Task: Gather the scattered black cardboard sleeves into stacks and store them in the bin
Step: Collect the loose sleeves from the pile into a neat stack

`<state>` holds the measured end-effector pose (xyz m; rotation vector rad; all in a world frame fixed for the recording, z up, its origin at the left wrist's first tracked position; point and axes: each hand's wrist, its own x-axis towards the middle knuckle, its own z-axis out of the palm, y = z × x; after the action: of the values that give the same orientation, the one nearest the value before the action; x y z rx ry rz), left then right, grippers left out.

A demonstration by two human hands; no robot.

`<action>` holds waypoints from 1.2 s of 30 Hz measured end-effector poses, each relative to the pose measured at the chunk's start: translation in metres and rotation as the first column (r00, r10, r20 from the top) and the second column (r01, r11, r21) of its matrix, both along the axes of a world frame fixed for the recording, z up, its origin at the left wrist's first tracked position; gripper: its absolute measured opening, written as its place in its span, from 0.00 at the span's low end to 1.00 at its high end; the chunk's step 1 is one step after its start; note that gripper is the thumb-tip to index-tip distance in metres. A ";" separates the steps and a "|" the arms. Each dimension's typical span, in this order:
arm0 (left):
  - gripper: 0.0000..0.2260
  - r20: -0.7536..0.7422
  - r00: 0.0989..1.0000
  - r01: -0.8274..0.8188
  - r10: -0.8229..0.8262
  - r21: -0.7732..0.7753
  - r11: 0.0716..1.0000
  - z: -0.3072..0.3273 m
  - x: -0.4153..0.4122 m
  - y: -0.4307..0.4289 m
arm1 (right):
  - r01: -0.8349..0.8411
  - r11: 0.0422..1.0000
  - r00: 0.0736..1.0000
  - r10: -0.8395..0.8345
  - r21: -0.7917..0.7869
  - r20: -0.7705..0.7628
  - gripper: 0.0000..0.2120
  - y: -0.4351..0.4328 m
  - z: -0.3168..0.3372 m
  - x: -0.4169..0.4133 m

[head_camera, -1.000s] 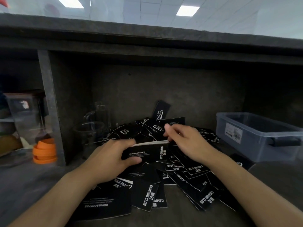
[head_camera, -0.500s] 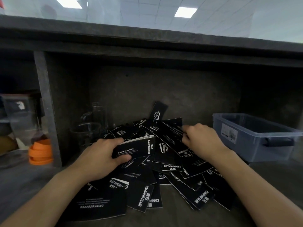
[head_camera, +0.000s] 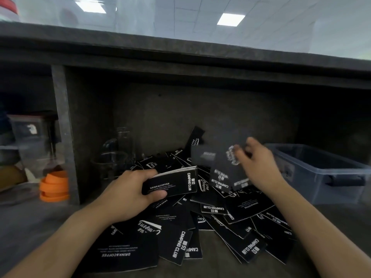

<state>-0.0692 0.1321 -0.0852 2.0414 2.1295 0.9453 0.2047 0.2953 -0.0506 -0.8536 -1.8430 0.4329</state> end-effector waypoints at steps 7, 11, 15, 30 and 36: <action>0.07 0.017 0.999 0.029 -0.029 0.015 0.999 0.001 0.002 0.000 | -0.195 0.979 0.976 0.200 -0.068 0.082 0.06 0.005 -0.006 -0.005; 0.06 0.046 0.994 0.094 -0.096 0.043 0.995 0.003 0.005 0.000 | -0.184 0.981 0.967 0.192 -0.060 0.169 0.05 0.005 -0.011 -0.005; 0.07 0.070 0.985 0.149 -0.159 0.127 0.981 0.005 0.013 -0.003 | -0.265 0.961 0.960 0.270 -0.077 0.069 0.10 -0.007 -0.005 -0.012; 0.27 0.050 0.990 0.124 -0.135 0.175 0.977 0.003 0.023 -0.002 | -0.416 0.907 0.895 0.422 -0.071 0.146 0.06 -0.025 -0.013 -0.027; 0.41 0.106 0.992 0.055 -0.073 0.163 0.985 0.001 0.027 -0.001 | -0.499 0.856 0.783 0.513 -0.136 0.351 0.16 -0.041 -0.013 -0.028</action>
<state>-0.0427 0.1309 -0.0842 2.0571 1.9792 1.2262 0.1770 0.2538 -0.0634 -0.4633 -2.4426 0.6754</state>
